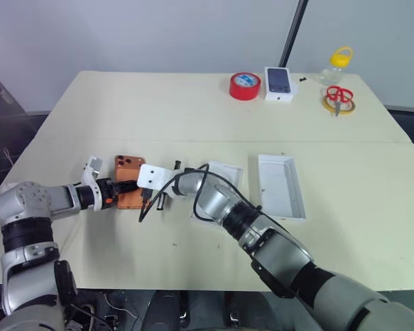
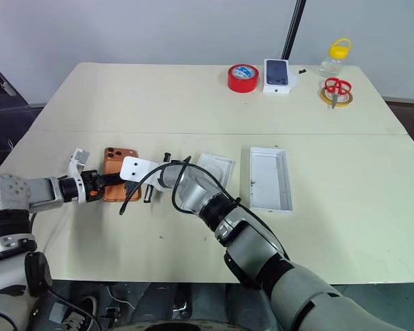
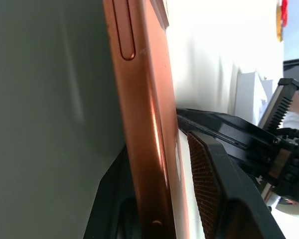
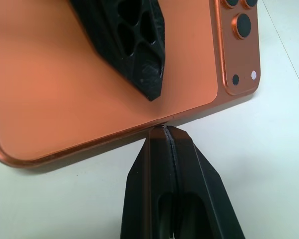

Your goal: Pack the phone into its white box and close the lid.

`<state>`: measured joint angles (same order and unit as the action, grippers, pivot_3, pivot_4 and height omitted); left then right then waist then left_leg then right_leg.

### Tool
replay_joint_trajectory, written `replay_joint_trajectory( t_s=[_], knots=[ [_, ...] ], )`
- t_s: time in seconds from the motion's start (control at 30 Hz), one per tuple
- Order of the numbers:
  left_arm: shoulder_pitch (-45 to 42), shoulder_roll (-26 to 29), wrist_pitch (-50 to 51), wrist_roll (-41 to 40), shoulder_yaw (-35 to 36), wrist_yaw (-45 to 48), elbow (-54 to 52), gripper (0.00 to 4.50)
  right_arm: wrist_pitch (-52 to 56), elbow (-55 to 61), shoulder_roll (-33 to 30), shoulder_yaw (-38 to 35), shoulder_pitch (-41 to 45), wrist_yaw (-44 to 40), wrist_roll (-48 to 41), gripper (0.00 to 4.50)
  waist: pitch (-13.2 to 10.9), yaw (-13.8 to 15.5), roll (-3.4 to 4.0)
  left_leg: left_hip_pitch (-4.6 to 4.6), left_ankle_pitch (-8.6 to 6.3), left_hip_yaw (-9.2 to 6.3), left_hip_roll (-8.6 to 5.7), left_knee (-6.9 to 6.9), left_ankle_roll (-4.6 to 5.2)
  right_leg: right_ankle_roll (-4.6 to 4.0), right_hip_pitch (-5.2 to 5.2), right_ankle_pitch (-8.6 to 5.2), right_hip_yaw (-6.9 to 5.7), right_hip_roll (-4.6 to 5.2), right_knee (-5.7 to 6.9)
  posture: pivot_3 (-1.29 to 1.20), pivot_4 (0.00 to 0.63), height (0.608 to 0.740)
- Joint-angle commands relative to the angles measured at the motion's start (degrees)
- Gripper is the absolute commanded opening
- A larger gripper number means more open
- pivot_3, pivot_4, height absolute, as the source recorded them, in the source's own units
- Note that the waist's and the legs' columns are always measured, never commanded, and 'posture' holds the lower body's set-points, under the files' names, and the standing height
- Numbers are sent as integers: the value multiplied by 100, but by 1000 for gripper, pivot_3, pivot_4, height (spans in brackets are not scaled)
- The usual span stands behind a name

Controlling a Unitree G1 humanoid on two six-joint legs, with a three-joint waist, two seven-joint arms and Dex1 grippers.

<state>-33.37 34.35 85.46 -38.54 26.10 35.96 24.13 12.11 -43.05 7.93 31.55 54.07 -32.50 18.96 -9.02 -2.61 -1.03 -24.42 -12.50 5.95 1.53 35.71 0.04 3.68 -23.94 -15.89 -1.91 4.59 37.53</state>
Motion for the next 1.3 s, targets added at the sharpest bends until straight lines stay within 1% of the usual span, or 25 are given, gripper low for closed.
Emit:
replay_joint_trajectory(
  t_s=[0.03,0.17,0.23,0.27,0.33,0.4,0.43,0.57,0.67,0.73,0.8,0.87,1.0,1.07,1.23,1.3],
  knots=[
    [127,-74,142,-31,-61,-54,38,109,46,256,-52,-11,-148,-65,31,0,2,-3,-2,0,0,0,0,-1,0,2,0,1,-1,0,-2,0,150,735],
    [109,-89,190,-55,29,-100,102,109,80,471,-92,-42,-232,-123,21,0,2,-9,-3,2,0,0,0,-7,0,8,0,4,-2,1,-6,0,150,735],
    [102,-121,201,-92,130,-104,132,109,126,785,-136,-167,-313,-259,-137,0,2,-5,-3,2,0,0,0,-8,0,8,-2,4,-2,1,-6,0,150,735],
    [63,-168,253,-191,316,-81,154,109,83,1213,-211,-313,-470,-402,-348,0,2,-1,-3,1,0,0,0,-9,0,8,-3,4,-3,1,-7,0,150,735],
    [110,-213,161,-320,429,9,-29,109,783,2217,-263,-884,-806,-1195,-1369,0,1,7,-5,-5,0,0,0,-12,0,8,-4,5,-4,2,-15,0,150,735],
    [74,-309,207,-452,655,-12,-85,80,1267,3313,-590,-1103,-1169,-2036,-2156,563,-1,7,-5,-11,0,1,0,-13,0,11,18,6,-4,2,-25,0,150,735],
    [57,-326,291,-489,709,-21,-84,80,1349,3651,-737,-1084,-1282,-2251,-2321,866,-2,16,-7,-13,0,0,1,-14,1,12,21,6,-6,3,-29,0,150,735],
    [91,-592,492,-773,782,48,-558,80,1695,4790,-1590,-1020,-1810,-2333,-2323,2852,-2,18,-8,-14,-2,0,0,-17,3,10,18,5,-8,4,-43,0,150,735],
    [96,-732,404,-819,820,-21,-754,80,1507,5267,-2183,-1198,-2264,-2435,-2446,2852,-12,10,-25,-21,-1,2,-2,-34,3,-6,9,-4,-8,8,-52,0,150,735],
    [11,-795,415,-846,883,-78,-725,80,1261,5653,-2685,-1246,-2707,-2732,-2586,2852,-15,14,-28,-24,-1,3,-2,-47,3,-5,-6,-3,-8,7,-48,0,150,735],
    [-23,-784,404,-855,784,-63,-730,80,1096,5969,-3188,-1172,-3101,-2976,-2633,2852,-17,15,-30,-30,1,3,0,-56,1,12,-18,5,-12,4,-46,0,150,735],
    [-65,-777,351,-862,673,-31,-726,80,912,6276,-3522,-1165,-3491,-3037,-2683,2852,-18,4,-33,-32,1,4,2,-58,2,13,-25,4,-15,1,-46,0,150,735],
    [-168,-781,269,-857,573,-34,-645,80,707,6434,-3710,-1167,-3795,-2938,-2663,2852,-26,9,-42,-34,4,4,8,-54,2,13,-30,3,-15,-6,-42,0,150,735],
    [-232,-804,256,-846,541,-65,-614,80,559,6337,-3723,-1148,-3794,-2835,-2566,2852,-29,28,-48,-34,4,3,7,-45,1,-5,-26,-6,-17,-5,-39,0,150,735],
    [-354,-864,247,-836,475,-151,-622,80,244,6058,-3696,-990,-3741,-2681,-2359,2852,-32,43,-54,-34,3,3,5,-27,1,-9,-14,-7,-18,3,-42,0,150,735],
    [-401,-871,281,-840,473,-194,-639,80,140,5866,-3762,-853,-3724,-2617,-2132,2345,-33,55,-55,-34,4,3,5,-27,2,-8,-14,-7,-18,3,-42,0,150,735]
  ],
)
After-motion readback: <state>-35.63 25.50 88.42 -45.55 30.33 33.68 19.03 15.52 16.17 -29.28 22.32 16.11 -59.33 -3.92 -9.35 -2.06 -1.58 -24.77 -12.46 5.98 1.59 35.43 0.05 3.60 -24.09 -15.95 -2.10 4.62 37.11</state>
